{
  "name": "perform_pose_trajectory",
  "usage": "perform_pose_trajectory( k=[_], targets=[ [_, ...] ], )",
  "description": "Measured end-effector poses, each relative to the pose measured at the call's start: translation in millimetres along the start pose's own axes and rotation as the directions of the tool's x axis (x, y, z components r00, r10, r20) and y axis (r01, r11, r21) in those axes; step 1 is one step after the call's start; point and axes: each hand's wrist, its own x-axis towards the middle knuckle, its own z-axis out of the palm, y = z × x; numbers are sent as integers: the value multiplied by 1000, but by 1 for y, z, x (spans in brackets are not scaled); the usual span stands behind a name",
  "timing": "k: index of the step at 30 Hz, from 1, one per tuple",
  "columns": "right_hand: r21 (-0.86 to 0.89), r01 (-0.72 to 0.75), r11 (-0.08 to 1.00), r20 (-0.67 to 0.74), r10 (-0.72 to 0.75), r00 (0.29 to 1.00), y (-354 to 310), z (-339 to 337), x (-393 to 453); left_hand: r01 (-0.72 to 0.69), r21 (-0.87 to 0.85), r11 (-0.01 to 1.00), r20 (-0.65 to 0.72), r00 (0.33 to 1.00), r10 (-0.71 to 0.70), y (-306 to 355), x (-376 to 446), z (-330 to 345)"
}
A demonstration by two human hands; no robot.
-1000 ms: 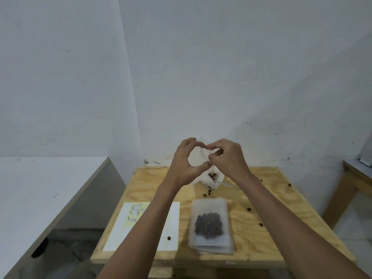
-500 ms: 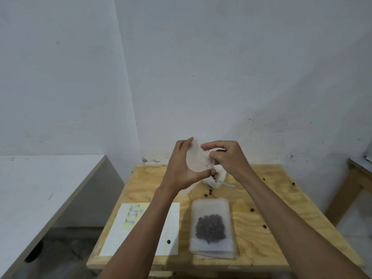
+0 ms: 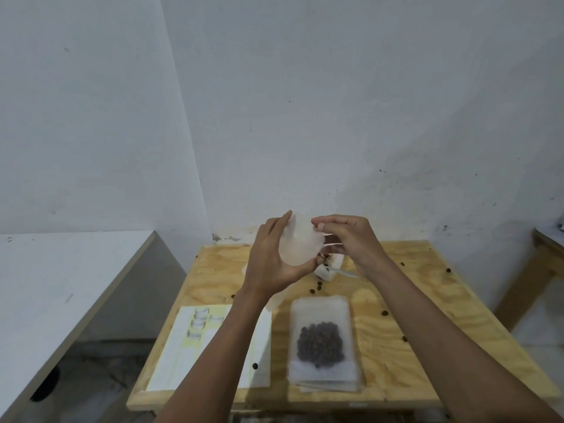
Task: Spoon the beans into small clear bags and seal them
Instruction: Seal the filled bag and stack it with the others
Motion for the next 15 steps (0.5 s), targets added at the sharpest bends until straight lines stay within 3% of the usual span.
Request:
perform_pose_trajectory(
  k=[3,5,7,11,15],
  targets=[
    [-332,11,943,-159,-67,985,21,-14,14,158,-86,984,15,987,-157,-12,1,-1],
    [-586,-41,809,-184,-83,979,37,-21,21,251,-152,956,37,968,-248,-24,2,-1],
    [-716,-128,686,-188,-13,982,53,-25,25,302,-186,935,68,953,-294,-32,3,1],
    [-811,-199,549,-176,96,980,74,-21,31,388,-240,890,152,920,-360,-34,8,16],
    [-767,-238,596,-177,160,971,86,-13,38,400,-225,889,256,904,-342,-33,15,39]
  ],
)
